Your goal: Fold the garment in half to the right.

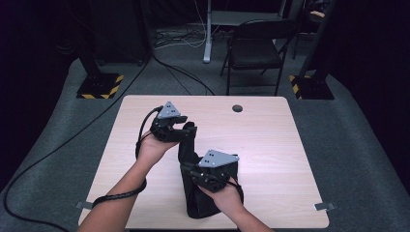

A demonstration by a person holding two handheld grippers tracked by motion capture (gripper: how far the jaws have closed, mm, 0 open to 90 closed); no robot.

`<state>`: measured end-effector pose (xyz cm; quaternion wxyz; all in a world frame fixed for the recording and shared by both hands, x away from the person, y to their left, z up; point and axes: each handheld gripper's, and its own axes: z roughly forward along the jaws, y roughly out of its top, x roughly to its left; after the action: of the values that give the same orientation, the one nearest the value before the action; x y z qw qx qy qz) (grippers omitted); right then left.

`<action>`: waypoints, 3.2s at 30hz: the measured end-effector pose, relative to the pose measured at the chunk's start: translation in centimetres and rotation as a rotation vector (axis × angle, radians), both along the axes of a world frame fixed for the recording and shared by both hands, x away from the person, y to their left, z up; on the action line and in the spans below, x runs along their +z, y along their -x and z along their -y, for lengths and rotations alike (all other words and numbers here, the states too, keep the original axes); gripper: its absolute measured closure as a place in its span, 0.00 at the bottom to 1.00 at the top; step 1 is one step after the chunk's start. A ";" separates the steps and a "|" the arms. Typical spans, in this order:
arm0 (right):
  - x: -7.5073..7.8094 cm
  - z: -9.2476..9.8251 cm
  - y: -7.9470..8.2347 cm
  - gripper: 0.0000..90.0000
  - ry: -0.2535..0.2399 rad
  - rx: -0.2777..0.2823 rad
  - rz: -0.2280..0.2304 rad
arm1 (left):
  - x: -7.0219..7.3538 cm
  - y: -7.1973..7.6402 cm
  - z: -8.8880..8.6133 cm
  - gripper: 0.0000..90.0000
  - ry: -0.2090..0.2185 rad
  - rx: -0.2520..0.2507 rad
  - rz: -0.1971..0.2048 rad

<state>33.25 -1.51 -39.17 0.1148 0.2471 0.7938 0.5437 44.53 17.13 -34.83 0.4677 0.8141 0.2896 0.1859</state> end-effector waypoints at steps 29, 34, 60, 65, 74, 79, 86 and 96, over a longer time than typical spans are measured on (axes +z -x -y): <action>-0.2 0.5 -0.2 0.93 -0.006 -0.026 0.009 | -0.6 5.2 -3.5 0.32 0.050 -0.034 -0.025; -0.2 0.5 -0.2 0.93 -0.005 -0.027 0.010 | -1.0 5.9 -3.9 0.31 0.048 -0.047 -0.035; -0.3 0.4 -0.5 0.93 0.002 -0.049 0.014 | -3.8 10.1 -3.7 0.26 0.058 -0.115 -0.090; -0.3 0.3 -0.5 0.93 0.001 -0.049 0.013 | -4.3 10.7 -3.0 0.25 0.066 -0.132 -0.099; -0.2 0.4 -0.5 0.93 0.001 -0.055 0.017 | -5.2 11.5 -1.9 0.20 0.060 -0.130 -0.100; -0.2 0.4 -0.5 0.93 -0.001 -0.055 0.016 | -5.7 11.7 -1.1 0.15 0.039 -0.110 -0.103; -0.2 0.3 -0.5 0.93 -0.004 -0.052 0.014 | -6.4 11.8 -0.1 0.08 0.045 -0.088 -0.091; -0.2 0.3 -0.3 0.93 -0.004 -0.051 0.014 | -7.2 12.3 0.7 0.05 0.072 -0.041 -0.051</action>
<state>33.55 -1.83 -39.38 0.1339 0.2637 0.7853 0.5439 32.27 16.46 -42.05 0.4931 0.8069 0.2910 0.1449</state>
